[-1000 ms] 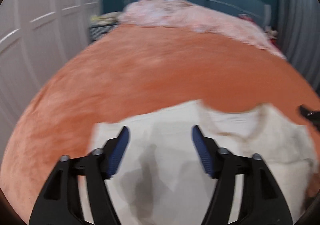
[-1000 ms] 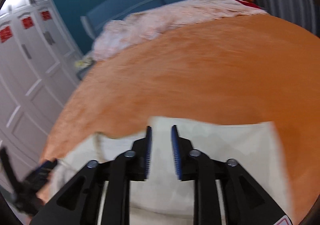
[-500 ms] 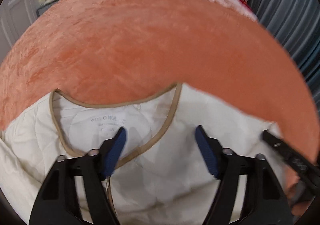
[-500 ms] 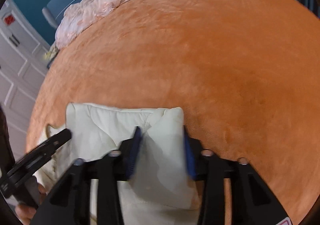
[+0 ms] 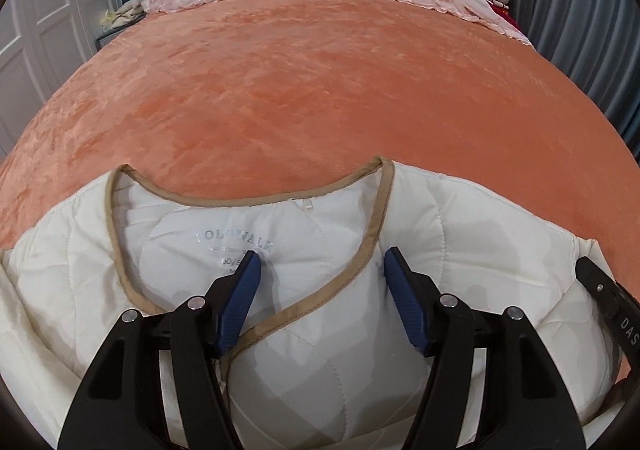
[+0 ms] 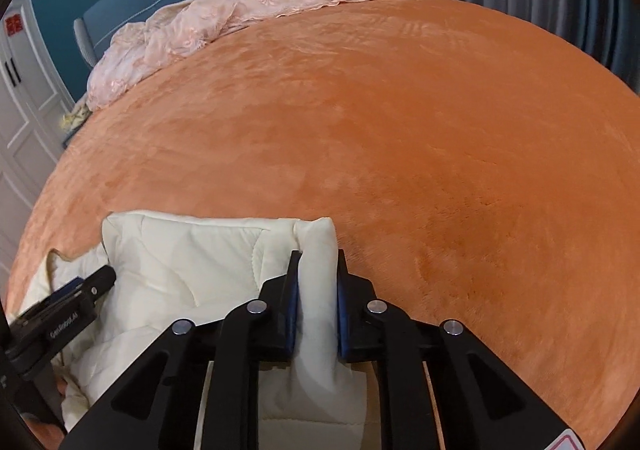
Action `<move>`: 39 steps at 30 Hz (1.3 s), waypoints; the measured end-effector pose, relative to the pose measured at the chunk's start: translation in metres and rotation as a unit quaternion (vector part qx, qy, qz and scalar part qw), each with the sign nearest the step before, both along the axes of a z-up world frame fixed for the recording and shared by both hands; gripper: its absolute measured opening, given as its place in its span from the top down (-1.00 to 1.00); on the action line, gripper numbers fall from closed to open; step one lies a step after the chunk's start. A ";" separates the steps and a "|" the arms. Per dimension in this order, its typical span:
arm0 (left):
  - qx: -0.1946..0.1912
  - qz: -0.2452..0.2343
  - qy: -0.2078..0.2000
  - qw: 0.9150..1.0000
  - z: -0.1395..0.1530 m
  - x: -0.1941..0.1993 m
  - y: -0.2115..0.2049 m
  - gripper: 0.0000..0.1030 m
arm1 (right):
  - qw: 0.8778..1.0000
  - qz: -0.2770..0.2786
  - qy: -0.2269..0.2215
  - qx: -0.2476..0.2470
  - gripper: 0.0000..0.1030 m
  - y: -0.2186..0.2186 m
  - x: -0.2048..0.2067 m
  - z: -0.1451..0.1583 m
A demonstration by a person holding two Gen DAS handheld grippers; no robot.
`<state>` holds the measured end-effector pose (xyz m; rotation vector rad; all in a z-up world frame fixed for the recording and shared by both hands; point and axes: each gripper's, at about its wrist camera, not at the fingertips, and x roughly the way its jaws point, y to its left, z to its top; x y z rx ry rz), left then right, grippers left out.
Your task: Fold large clothes
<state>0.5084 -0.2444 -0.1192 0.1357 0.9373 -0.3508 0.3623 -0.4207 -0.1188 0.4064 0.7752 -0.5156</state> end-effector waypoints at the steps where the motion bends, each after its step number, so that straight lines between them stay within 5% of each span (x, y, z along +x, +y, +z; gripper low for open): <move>1: -0.002 0.004 -0.001 1.000 0.005 -0.002 0.005 -0.22 | 1.000 -0.003 -0.007 0.010 0.61 -0.004 -0.004 0.003; 4: -0.018 0.019 -0.014 1.000 0.030 -0.009 0.040 -0.21 | 0.999 -0.023 -0.041 0.013 0.41 -0.010 -0.027 0.032; 6: -0.027 0.025 -0.015 0.999 0.043 -0.010 0.068 -0.23 | 0.997 -0.028 -0.066 -0.036 0.33 0.005 -0.040 0.069; 10: -0.006 0.042 0.002 0.999 0.052 0.003 0.118 -0.22 | 0.992 0.082 -0.079 -0.048 0.34 0.061 -0.016 0.112; 12: 0.011 0.047 0.014 0.999 0.047 0.012 0.130 -0.21 | 0.987 0.151 -0.044 -0.039 0.40 0.095 0.012 0.106; 14: 0.018 0.045 0.028 0.998 0.037 0.018 0.134 -0.21 | 0.978 0.206 0.000 -0.034 0.72 0.135 0.046 0.080; 16: 0.018 0.042 0.030 0.998 0.026 0.020 0.135 -0.20 | 0.972 0.232 0.037 -0.031 0.91 0.156 0.069 0.050; 21: 0.027 0.039 0.003 0.999 0.000 0.013 0.136 -0.23 | 0.963 0.248 0.097 -0.039 1.00 0.169 0.090 -0.011; 39: -0.007 0.059 -0.042 0.997 -0.011 0.010 0.141 -0.45 | 0.979 0.199 0.027 -0.035 1.00 0.155 0.094 -0.026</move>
